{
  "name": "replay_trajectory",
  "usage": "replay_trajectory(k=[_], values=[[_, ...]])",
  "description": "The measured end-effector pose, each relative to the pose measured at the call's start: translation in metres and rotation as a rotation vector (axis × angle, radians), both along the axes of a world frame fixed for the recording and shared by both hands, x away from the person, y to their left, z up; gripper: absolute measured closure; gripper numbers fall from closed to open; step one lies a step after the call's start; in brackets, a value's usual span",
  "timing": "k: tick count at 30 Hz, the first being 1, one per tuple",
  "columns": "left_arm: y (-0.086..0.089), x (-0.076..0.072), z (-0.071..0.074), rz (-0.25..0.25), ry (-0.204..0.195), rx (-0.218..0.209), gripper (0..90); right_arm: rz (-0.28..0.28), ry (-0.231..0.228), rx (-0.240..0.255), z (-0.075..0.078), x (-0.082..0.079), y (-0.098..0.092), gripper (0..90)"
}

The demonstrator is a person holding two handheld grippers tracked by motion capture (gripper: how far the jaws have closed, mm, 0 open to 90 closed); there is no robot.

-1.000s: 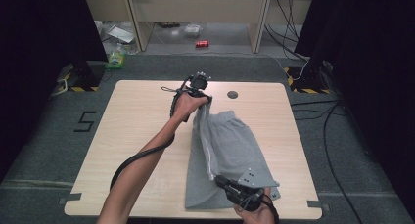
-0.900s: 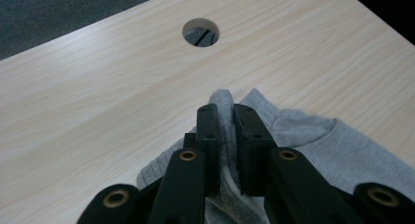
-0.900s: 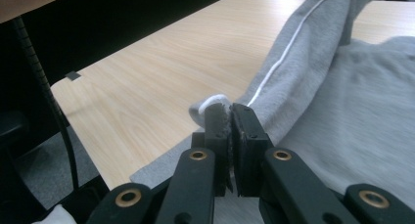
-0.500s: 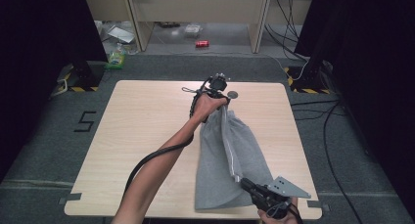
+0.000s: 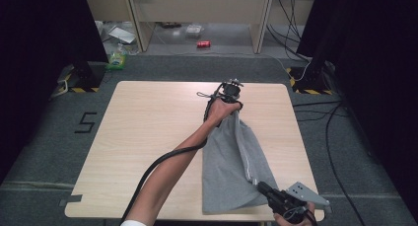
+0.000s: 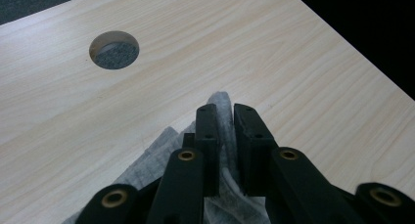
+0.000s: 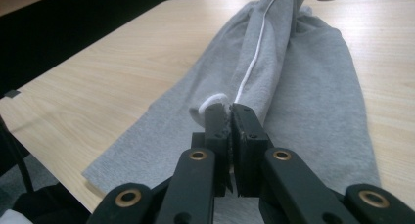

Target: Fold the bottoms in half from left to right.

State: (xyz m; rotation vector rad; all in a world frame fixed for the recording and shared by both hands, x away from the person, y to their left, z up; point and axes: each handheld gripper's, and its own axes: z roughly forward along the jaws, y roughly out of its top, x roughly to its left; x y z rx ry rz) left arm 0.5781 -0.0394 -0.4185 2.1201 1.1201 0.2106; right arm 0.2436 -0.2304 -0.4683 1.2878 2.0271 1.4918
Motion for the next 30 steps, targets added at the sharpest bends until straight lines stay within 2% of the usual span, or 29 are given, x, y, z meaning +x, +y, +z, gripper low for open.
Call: replay_trajectory(k=[5,12,16,21,25,30], values=[[-0.007,0.001,-0.007,-0.002,0.008,-0.013,78.1,-0.007,0.019,-0.006,-0.003,0.000,-0.002,86.2],[-0.001,-0.002,-0.005,-0.008,0.000,-0.071,56.0,-0.014,0.033,-0.025,-0.006,0.002,-0.004,86.2],[0.014,-0.001,-0.006,-0.007,-0.005,-0.048,51.1,-0.025,0.028,-0.033,-0.005,0.002,-0.007,86.2],[0.044,0.001,-0.014,0.002,0.003,0.012,46.6,-0.046,0.034,-0.047,-0.005,0.000,-0.014,86.2],[0.069,0.001,-0.021,0.032,0.006,0.032,44.0,-0.069,0.040,-0.033,-0.005,0.000,-0.022,85.4],[0.095,0.001,-0.030,0.063,0.013,0.033,42.8,-0.096,0.041,-0.027,-0.001,0.002,-0.027,65.7]])
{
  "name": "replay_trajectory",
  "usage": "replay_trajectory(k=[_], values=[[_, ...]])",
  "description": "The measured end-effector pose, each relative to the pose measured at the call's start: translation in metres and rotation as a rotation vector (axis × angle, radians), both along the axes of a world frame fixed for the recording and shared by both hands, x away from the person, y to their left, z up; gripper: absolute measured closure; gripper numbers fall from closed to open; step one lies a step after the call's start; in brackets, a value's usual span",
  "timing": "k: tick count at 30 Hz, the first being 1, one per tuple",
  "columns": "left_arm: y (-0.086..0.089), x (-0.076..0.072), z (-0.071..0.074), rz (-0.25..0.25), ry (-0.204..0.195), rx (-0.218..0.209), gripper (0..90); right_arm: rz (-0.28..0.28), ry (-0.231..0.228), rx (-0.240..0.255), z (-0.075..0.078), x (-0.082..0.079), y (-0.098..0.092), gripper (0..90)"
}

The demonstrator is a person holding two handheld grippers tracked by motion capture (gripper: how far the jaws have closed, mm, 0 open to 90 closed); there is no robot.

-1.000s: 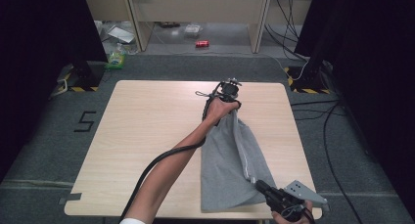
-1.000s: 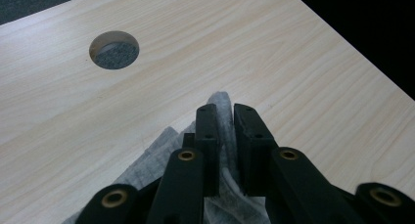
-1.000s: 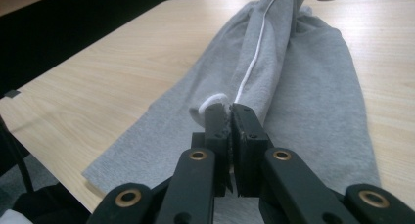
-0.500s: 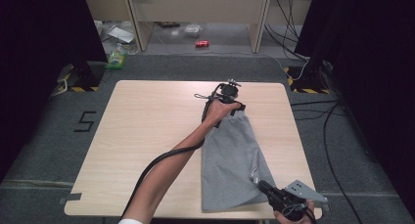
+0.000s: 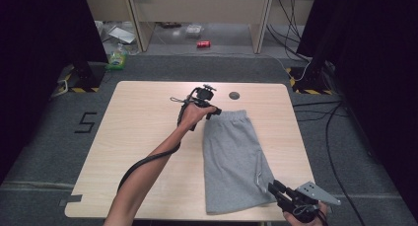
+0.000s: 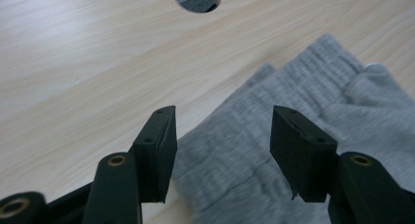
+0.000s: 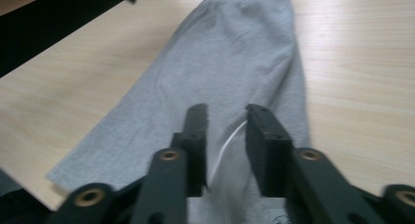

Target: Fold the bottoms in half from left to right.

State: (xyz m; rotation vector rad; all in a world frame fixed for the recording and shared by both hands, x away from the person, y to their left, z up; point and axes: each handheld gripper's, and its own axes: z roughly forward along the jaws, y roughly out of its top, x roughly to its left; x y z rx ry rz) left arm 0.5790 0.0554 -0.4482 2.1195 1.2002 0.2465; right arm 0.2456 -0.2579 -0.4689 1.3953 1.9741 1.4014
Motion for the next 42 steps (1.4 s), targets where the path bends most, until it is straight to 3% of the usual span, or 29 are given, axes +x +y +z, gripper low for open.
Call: replay_trajectory(k=[4,7,13,15,17,20,23,25,26,27,28,30,31,34,38,41,42], values=[[0.013,-0.002,-0.007,0.013,0.001,0.010,42.0,-0.012,0.008,-0.013,0.009,0.013,0.000,56.8],[0.019,-0.004,-0.011,0.020,0.001,0.005,40.8,-0.002,0.022,-0.086,0.012,0.038,0.008,54.2],[0.028,-0.008,-0.016,0.024,0.003,0.002,38.0,0.012,0.142,-0.203,-0.010,0.089,0.030,51.8],[0.029,-0.009,-0.018,0.024,0.007,-0.004,37.2,0.014,0.168,-0.235,-0.018,0.099,0.036,55.6],[0.030,-0.009,-0.019,0.024,0.007,-0.004,36.8,0.038,0.181,-0.284,-0.022,0.104,0.039,70.7],[0.031,-0.010,-0.020,0.027,0.005,-0.015,36.5,0.058,0.162,-0.330,-0.019,0.102,0.034,86.5],[0.032,-0.010,-0.021,0.027,0.010,-0.011,36.0,0.026,0.141,-0.335,-0.014,0.099,0.015,89.1],[0.031,-0.011,-0.021,0.026,0.009,-0.013,35.9,-0.009,0.164,-0.317,-0.020,0.100,0.002,88.9],[0.031,-0.011,-0.021,0.026,0.009,-0.016,35.8,-0.016,0.190,-0.287,-0.026,0.101,-0.004,88.0],[0.030,-0.011,-0.022,0.025,0.010,-0.016,35.8,-0.021,0.196,-0.290,-0.028,0.101,-0.006,84.3],[0.031,-0.011,-0.022,0.025,0.008,-0.016,35.7,-0.037,0.193,-0.310,-0.029,0.100,-0.007,77.7],[0.032,-0.011,-0.022,0.028,0.010,-0.018,35.3,-0.050,0.173,-0.250,-0.023,0.096,-0.008,70.1],[0.033,-0.010,-0.022,0.032,0.011,-0.020,35.2,-0.051,0.158,-0.247,-0.019,0.094,-0.008,68.1],[0.035,-0.009,-0.023,0.043,0.013,-0.022,34.8,-0.029,0.131,-0.274,-0.011,0.083,0.000,63.4],[0.037,-0.010,-0.023,0.043,0.014,-0.023,34.3,0.027,0.164,-0.302,-0.015,0.070,0.011,63.1],[0.038,-0.011,-0.022,0.045,0.013,-0.027,33.9,0.012,0.177,-0.352,-0.018,0.060,0.010,65.1],[0.039,-0.011,-0.022,0.046,0.012,-0.029,34.0,0.000,0.187,-0.342,-0.019,0.057,0.008,65.4]])
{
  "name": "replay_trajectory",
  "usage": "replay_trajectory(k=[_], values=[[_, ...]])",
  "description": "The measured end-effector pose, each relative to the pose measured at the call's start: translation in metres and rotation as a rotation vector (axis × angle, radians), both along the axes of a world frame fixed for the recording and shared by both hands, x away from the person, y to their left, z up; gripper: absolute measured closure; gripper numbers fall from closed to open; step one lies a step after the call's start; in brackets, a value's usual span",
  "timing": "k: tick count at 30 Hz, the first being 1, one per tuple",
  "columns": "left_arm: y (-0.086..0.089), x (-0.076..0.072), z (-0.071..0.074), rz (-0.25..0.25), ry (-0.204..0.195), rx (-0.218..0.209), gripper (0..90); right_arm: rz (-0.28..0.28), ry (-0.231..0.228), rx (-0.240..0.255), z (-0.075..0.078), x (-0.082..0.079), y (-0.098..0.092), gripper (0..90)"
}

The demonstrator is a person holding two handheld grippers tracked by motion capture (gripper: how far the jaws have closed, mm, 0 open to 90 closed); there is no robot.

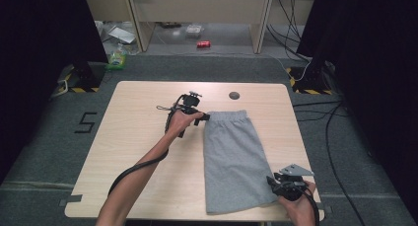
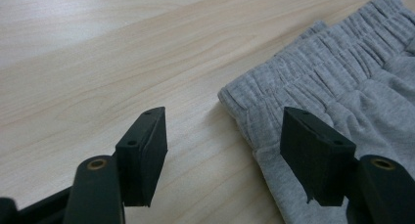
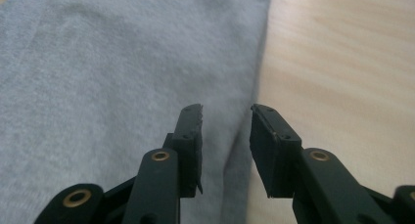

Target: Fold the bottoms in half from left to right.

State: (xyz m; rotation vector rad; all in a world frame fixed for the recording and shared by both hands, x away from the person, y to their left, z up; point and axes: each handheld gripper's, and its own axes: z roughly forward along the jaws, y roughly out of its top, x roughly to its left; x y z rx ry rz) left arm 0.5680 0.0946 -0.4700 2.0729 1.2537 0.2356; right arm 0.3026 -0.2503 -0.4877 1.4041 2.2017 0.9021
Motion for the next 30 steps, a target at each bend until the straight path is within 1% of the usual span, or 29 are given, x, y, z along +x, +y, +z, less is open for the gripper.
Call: replay_trajectory(k=[2,3,4,5,7,8,10,11,12,14,15,16,17,18,19,20,21,22,23,26,30], values=[[0.001,0.000,0.000,-0.002,0.002,0.008,33.9,-0.011,0.016,0.032,-0.002,-0.007,-0.004,65.6],[0.002,0.000,0.000,-0.001,0.002,0.010,33.9,-0.013,0.028,0.036,-0.004,-0.011,-0.005,66.6],[0.002,0.001,0.000,0.001,0.002,0.008,33.8,-0.004,0.032,0.035,-0.007,-0.015,-0.007,70.0],[0.002,0.001,0.000,0.004,0.002,0.005,33.7,-0.003,0.038,0.041,-0.009,-0.017,-0.008,76.9],[0.000,0.000,-0.001,0.001,0.006,0.006,33.7,0.012,0.021,0.051,-0.008,-0.019,-0.011,86.9],[-0.001,0.000,-0.001,-0.002,0.005,0.008,33.6,0.014,0.010,0.056,-0.005,-0.019,-0.012,88.8],[-0.003,-0.001,-0.002,-0.002,0.004,0.001,33.5,0.005,-0.010,0.050,-0.001,-0.017,-0.018,89.5],[-0.004,-0.001,-0.002,-0.002,0.005,0.000,33.5,-0.004,-0.012,0.054,0.000,-0.017,-0.021,89.7],[-0.005,0.000,-0.003,-0.003,0.006,0.007,33.5,-0.009,-0.016,0.050,-0.001,-0.017,-0.025,89.7],[-0.006,0.000,-0.003,-0.002,0.007,0.006,33.2,-0.022,0.003,0.052,-0.007,-0.016,-0.029,89.7],[-0.006,0.000,-0.003,0.001,0.007,0.002,32.9,-0.022,0.015,0.063,-0.010,-0.016,-0.031,89.4],[-0.006,0.000,-0.004,0.003,0.008,-0.002,32.5,-0.016,0.025,0.071,-0.011,-0.016,-0.031,88.0],[-0.006,0.000,-0.004,0.004,0.010,-0.002,32.1,-0.021,0.031,0.079,-0.011,-0.016,-0.031,81.7],[-0.007,0.001,-0.005,0.004,0.010,0.001,32.1,-0.044,0.017,0.080,-0.008,-0.017,-0.030,75.9],[-0.007,0.001,-0.005,0.007,0.009,-0.003,31.8,-0.045,-0.001,0.073,-0.005,-0.017,-0.030,72.2],[-0.008,0.001,-0.006,0.013,0.009,-0.014,31.5,-0.049,-0.018,0.077,-0.001,-0.018,-0.029,67.4],[-0.008,0.002,-0.007,0.014,0.012,-0.015,31.4,-0.059,-0.044,0.080,0.004,-0.019,-0.027,63.1],[-0.009,0.002,-0.008,0.014,0.016,-0.014,31.3,-0.061,-0.060,0.076,0.006,-0.019,-0.026,61.6],[-0.010,0.002,-0.009,0.015,0.018,-0.014,31.1,-0.055,-0.067,0.074,0.009,-0.020,-0.023,60.0],[-0.012,0.002,-0.008,0.020,0.016,-0.021,30.8,-0.017,-0.073,0.093,0.010,-0.021,-0.009,54.9],[-0.013,0.003,-0.008,0.027,0.015,-0.020,30.4,0.030,-0.084,0.122,0.013,-0.022,0.010,51.4]])
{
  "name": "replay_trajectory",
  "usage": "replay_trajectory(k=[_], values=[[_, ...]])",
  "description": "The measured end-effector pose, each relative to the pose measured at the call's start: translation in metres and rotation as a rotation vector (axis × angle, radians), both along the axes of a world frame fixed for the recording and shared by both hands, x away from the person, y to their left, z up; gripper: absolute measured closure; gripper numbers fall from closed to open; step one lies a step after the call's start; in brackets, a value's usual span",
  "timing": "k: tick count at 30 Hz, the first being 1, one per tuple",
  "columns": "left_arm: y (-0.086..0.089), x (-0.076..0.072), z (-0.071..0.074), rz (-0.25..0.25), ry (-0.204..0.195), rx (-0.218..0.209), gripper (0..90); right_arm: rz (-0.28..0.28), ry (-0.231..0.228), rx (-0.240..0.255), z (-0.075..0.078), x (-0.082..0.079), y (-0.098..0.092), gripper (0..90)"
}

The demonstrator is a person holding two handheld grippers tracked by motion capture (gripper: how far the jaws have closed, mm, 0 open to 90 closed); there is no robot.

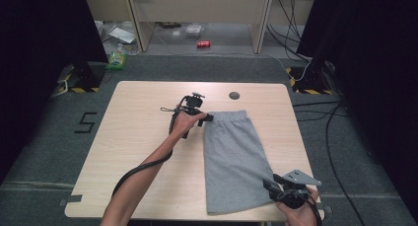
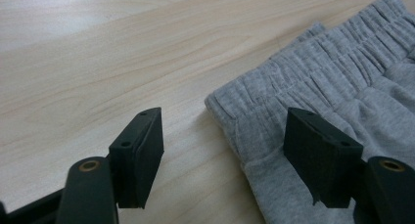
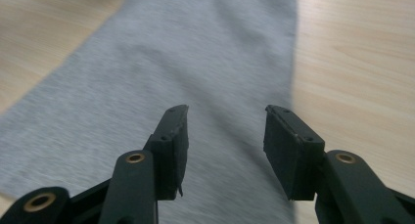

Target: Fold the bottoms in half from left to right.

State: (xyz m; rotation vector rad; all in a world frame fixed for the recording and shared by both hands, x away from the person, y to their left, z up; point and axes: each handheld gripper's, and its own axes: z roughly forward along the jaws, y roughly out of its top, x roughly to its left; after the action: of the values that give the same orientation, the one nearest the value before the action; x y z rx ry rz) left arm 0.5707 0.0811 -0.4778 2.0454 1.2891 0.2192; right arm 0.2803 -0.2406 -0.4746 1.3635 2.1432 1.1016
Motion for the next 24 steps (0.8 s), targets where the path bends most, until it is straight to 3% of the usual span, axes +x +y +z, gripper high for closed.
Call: replay_trajectory(k=[5,11,17,24], values=[[-0.006,0.001,-0.001,0.008,0.005,-0.002,30.4,0.061,-0.010,0.010,0.000,-0.001,0.022,49.3],[-0.015,0.003,-0.007,0.009,0.014,0.030,32.4,0.120,-0.014,0.019,-0.003,-0.004,0.049,48.4],[-0.024,0.005,-0.013,0.004,0.019,0.043,43.6,0.183,0.008,0.027,-0.012,-0.005,0.079,45.6],[-0.031,0.005,-0.012,-0.010,-0.014,0.057,58.9,0.267,0.022,0.027,-0.019,-0.012,0.114,42.5]])
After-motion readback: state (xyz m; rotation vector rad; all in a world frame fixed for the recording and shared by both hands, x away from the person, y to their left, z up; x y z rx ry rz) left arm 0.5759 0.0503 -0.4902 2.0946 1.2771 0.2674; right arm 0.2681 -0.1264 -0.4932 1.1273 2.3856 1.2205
